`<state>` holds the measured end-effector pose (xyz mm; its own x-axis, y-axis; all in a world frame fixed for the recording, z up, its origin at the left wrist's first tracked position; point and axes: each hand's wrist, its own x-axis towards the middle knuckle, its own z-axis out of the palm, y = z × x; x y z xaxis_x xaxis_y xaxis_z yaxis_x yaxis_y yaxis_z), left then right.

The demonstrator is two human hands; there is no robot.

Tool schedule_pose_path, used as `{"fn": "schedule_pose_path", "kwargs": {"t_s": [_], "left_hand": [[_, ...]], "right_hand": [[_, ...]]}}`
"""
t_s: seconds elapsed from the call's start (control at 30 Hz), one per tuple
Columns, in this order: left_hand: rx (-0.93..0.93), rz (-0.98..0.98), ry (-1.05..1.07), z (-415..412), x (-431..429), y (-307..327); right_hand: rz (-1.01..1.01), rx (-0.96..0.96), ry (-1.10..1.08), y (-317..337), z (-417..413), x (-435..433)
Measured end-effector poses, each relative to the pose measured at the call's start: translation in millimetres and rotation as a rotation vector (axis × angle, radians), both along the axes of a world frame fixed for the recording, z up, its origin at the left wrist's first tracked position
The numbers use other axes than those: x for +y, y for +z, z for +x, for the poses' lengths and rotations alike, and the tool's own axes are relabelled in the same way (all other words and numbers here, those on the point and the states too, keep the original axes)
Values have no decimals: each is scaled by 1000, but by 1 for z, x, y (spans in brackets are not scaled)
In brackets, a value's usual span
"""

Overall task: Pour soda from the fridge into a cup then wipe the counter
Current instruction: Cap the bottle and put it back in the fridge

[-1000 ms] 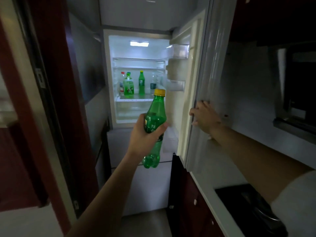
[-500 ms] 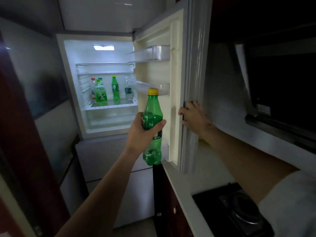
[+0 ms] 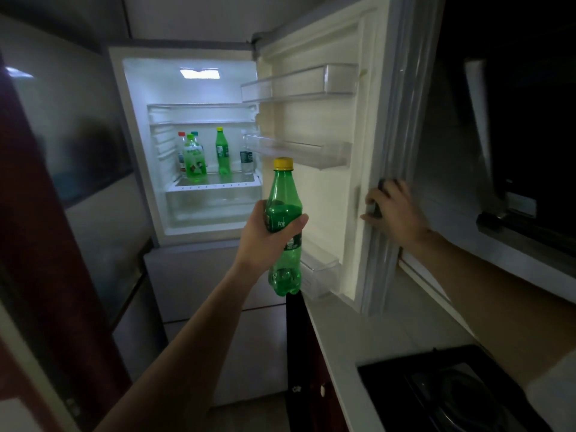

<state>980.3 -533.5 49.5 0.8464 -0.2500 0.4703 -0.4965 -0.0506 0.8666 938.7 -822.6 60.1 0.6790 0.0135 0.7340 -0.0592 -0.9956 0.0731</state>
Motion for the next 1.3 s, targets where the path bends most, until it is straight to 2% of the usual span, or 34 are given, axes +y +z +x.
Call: {"fn": "schedule_pose_path", "kwargs": {"t_s": [0.13,0.2,0.3,0.47,0.63,0.9,1.0,1.3], "left_hand": [[12,-1,-29,18,17,-1],[20,-15,-42,30,33,-3],[44,-67,-61,48,62,-8],[80,-54,-77,83,111,-22],[65,-82,-26,126,157,-26],[43,-62,-24,196,149,-32],[56,-135,-43,223,129,-31],[23,-289,-99,300,40,-5]], "right_hand": [[89,-54,-51,-7,5,-2],[180,-141,-101,-15,11,12],[352,-280,1,-23,24,72],[401,-55,290,-27,67,195],[411,92,420,-42,108,254],[608,103,399,-41,168,244],[580,102,415,-33,200,224],[677,-20,352,-20,270,152]]}}
